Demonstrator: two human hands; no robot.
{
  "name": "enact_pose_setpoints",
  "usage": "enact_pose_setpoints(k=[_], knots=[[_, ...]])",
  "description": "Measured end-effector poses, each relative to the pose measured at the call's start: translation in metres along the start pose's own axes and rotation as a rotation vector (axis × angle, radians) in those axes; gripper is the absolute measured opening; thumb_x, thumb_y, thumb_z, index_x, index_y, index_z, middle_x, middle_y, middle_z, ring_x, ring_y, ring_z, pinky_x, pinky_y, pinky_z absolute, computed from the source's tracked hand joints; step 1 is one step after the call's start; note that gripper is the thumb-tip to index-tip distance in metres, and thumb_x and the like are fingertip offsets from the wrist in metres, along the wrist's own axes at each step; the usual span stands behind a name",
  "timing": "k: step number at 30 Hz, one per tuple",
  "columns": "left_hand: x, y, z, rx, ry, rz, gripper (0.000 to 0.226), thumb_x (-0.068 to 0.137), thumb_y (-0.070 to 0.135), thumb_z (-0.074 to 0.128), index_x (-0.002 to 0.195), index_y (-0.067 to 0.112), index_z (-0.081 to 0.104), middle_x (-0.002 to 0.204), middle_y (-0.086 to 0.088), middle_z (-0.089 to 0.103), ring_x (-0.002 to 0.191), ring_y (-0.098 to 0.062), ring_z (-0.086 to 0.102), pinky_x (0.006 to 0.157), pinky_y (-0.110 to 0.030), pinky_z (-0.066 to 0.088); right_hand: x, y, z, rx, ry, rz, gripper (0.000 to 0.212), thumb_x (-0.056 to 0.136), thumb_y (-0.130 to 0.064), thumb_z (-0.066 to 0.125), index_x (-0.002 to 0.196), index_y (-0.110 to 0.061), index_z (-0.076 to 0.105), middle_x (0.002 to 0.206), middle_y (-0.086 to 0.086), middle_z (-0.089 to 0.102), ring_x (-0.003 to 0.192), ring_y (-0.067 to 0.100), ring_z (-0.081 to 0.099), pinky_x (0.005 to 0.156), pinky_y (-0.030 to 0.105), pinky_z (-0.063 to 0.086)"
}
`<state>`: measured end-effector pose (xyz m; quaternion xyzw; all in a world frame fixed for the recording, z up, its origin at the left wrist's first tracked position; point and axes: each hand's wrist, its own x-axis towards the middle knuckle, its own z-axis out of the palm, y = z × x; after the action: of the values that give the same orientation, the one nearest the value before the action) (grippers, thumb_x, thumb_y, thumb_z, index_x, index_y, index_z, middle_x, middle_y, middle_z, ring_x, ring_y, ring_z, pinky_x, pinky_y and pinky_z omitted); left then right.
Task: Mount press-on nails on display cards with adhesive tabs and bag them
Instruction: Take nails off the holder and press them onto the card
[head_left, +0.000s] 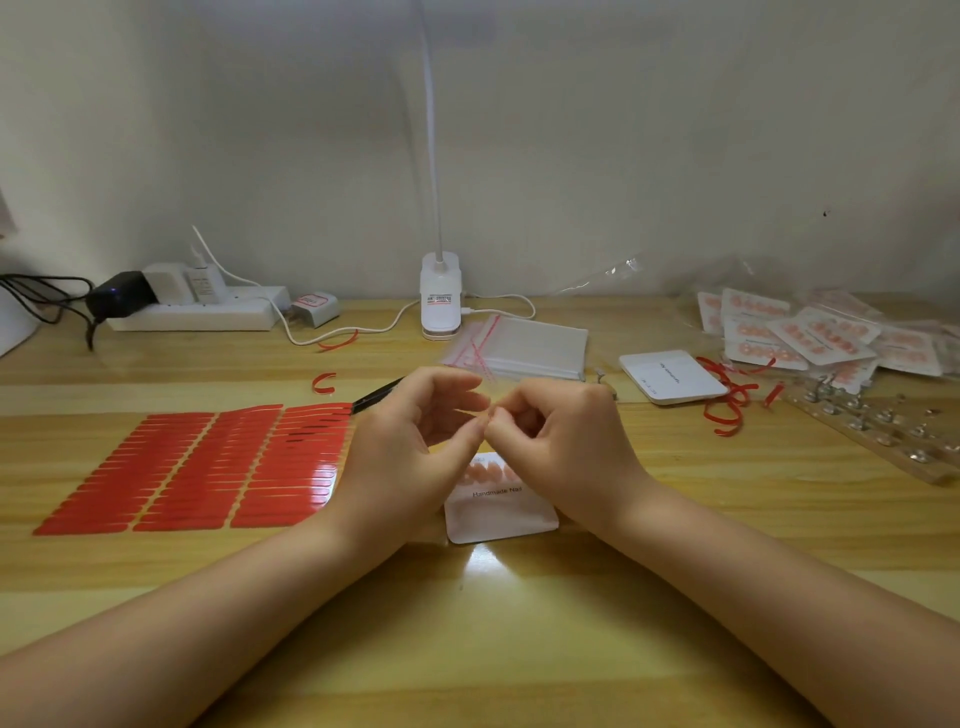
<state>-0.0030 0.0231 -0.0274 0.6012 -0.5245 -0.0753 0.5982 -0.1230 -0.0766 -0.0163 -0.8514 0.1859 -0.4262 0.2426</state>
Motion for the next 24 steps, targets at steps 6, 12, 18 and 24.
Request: enact_pose_setpoints(k=[6, 12, 18, 24], knots=[[0.004, 0.003, -0.006, 0.141, 0.042, 0.231, 0.034, 0.08, 0.003, 0.075, 0.106, 0.02, 0.061, 0.09, 0.008, 0.071, 0.087, -0.004, 0.071, 0.081, -0.022, 0.056, 0.002, -0.006, -0.003, 0.143, -0.079, 0.17, 0.013, 0.083, -0.011, 0.067, 0.071, -0.01, 0.071, 0.057, 0.001, 0.065, 0.054, 0.013, 0.059, 0.054, 0.025, 0.046], [0.006, 0.008, -0.01, 0.402, 0.054, 0.466, 0.027, 0.077, 0.005, 0.073, 0.103, 0.001, 0.065, 0.087, -0.002, 0.073, 0.082, -0.006, 0.069, 0.075, -0.026, 0.057, 0.006, -0.013, -0.008, 0.092, -0.127, 0.143, 0.015, 0.084, -0.014, 0.066, 0.071, -0.009, 0.071, 0.058, 0.002, 0.064, 0.055, 0.014, 0.057, 0.053, 0.027, 0.043], [0.006, 0.015, -0.012, 0.535, 0.053, 0.575, 0.023, 0.077, 0.005, 0.073, 0.099, -0.001, 0.066, 0.083, -0.006, 0.074, 0.076, -0.013, 0.071, 0.07, -0.024, 0.055, 0.005, -0.015, -0.011, 0.158, -0.129, 0.147, 0.014, 0.084, -0.013, 0.066, 0.072, -0.006, 0.07, 0.057, 0.005, 0.063, 0.054, 0.015, 0.056, 0.054, 0.029, 0.043], [0.006, 0.023, -0.012, 0.173, 0.055, 0.143, 0.029, 0.076, 0.0, 0.078, 0.098, 0.012, 0.063, 0.076, 0.003, 0.071, 0.074, -0.008, 0.07, 0.067, -0.022, 0.057, 0.006, -0.015, -0.013, 0.235, -0.151, 0.164, 0.011, 0.082, -0.008, 0.066, 0.072, -0.006, 0.071, 0.058, 0.007, 0.063, 0.051, 0.007, 0.051, 0.051, 0.023, 0.041]])
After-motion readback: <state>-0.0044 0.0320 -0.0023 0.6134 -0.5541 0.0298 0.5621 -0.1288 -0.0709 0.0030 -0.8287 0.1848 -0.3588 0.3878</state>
